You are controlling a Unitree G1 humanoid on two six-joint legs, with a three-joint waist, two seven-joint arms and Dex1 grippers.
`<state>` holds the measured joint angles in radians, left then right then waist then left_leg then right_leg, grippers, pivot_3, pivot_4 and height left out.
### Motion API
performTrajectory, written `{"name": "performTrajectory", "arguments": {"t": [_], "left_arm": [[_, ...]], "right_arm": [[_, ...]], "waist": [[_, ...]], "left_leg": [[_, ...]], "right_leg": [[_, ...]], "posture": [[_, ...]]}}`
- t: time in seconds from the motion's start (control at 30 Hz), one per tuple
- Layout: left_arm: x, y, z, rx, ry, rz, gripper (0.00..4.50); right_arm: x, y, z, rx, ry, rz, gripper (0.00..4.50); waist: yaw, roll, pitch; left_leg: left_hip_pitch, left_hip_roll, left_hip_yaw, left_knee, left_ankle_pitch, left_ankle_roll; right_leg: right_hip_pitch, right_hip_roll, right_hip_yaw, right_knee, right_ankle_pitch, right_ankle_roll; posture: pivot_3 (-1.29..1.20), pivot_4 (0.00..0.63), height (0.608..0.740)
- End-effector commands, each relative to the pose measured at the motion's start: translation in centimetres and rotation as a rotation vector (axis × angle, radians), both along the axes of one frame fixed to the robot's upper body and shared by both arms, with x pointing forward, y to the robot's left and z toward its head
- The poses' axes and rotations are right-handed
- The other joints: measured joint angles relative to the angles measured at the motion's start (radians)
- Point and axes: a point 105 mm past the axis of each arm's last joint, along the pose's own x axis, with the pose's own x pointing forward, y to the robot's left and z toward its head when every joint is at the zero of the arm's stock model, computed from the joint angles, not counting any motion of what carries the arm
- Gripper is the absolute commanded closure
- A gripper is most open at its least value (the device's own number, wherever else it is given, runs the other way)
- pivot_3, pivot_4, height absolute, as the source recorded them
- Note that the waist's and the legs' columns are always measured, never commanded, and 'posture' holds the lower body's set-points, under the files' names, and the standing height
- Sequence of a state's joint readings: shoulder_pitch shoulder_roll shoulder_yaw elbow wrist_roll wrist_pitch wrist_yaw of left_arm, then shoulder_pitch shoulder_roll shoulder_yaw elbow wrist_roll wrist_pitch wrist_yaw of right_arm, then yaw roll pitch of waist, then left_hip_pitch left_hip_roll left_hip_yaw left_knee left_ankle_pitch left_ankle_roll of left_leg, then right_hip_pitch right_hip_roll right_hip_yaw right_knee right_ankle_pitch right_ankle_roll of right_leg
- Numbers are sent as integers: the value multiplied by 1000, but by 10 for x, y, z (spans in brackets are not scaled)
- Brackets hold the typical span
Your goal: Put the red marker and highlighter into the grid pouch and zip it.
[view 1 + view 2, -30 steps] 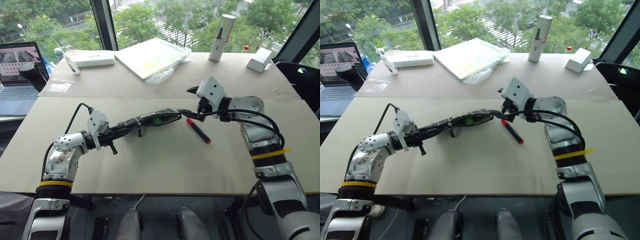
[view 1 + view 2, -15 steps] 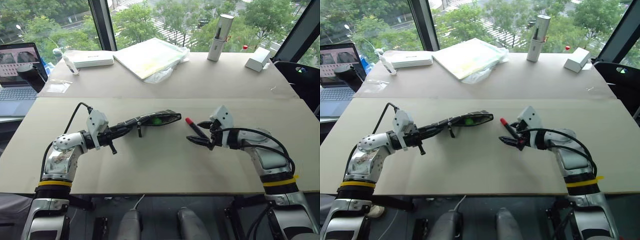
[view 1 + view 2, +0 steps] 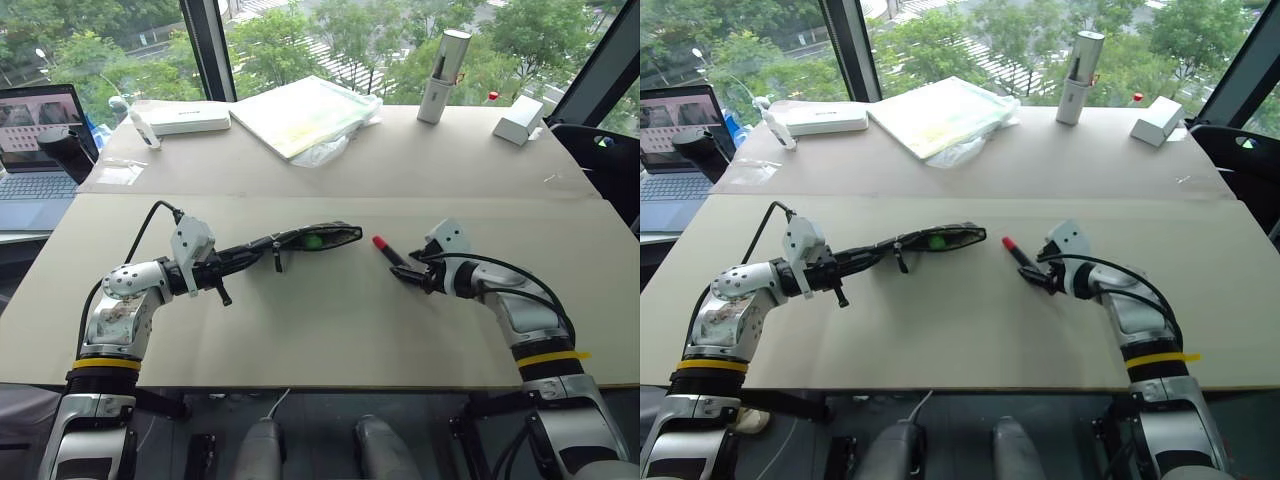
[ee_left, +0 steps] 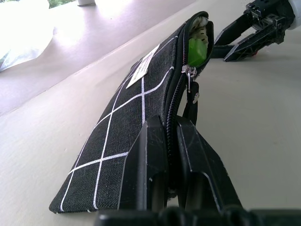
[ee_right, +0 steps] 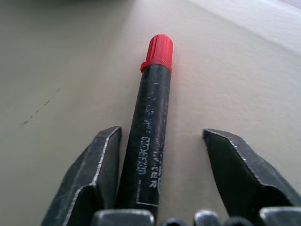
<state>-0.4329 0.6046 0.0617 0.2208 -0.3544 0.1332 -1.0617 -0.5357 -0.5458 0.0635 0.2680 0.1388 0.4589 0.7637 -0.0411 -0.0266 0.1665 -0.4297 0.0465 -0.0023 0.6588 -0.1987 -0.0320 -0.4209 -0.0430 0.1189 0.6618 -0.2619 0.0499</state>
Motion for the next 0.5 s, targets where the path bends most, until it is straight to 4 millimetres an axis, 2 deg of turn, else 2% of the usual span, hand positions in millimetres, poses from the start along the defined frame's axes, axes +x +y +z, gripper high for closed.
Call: {"name": "performTrajectory", "arguments": {"t": [0.03,0.1,0.13,0.2,0.33,0.4,0.5], "left_arm": [[0,1,14,7,-52,-2,4500],[1,1,13,6,-52,-2,4500],[1,1,13,6,-51,-2,4500],[1,0,13,5,-50,-4,4500],[1,-1,11,5,-48,-8,4500],[1,-1,11,5,-47,-8,4500],[1,0,10,6,-46,-8,4500]], "right_arm": [[-5,-8,-4,-21,22,-1,2890],[-6,-7,-2,-14,21,7,3672],[-5,-7,0,-16,13,7,3908],[0,-9,10,-12,-29,-12,3940],[11,-13,67,118,-203,-46,3940],[4,-7,96,183,-258,18,3940],[-12,6,122,221,-303,143,3940]], "waist": [[0,0,0],[0,0,0],[0,0,0],[0,0,0],[-1,0,0],[-2,0,0],[-2,0,0]], "left_leg": [[0,0,0,0,0,0],[0,0,0,0,0,0],[0,0,0,0,0,0],[0,0,0,0,0,0],[0,0,0,0,0,0],[-1,0,0,0,0,0],[-1,0,0,0,0,0]], "right_leg": [[0,0,0,0,0,0],[0,0,0,0,0,0],[0,0,0,0,0,0],[0,0,0,0,0,0],[-1,0,0,0,0,0],[-1,0,1,0,0,0],[-1,0,0,0,0,0]], "posture": [[0,150,731],[0,150,731],[0,150,731],[0,150,731],[0,150,731],[0,150,731],[0,150,731]]}}
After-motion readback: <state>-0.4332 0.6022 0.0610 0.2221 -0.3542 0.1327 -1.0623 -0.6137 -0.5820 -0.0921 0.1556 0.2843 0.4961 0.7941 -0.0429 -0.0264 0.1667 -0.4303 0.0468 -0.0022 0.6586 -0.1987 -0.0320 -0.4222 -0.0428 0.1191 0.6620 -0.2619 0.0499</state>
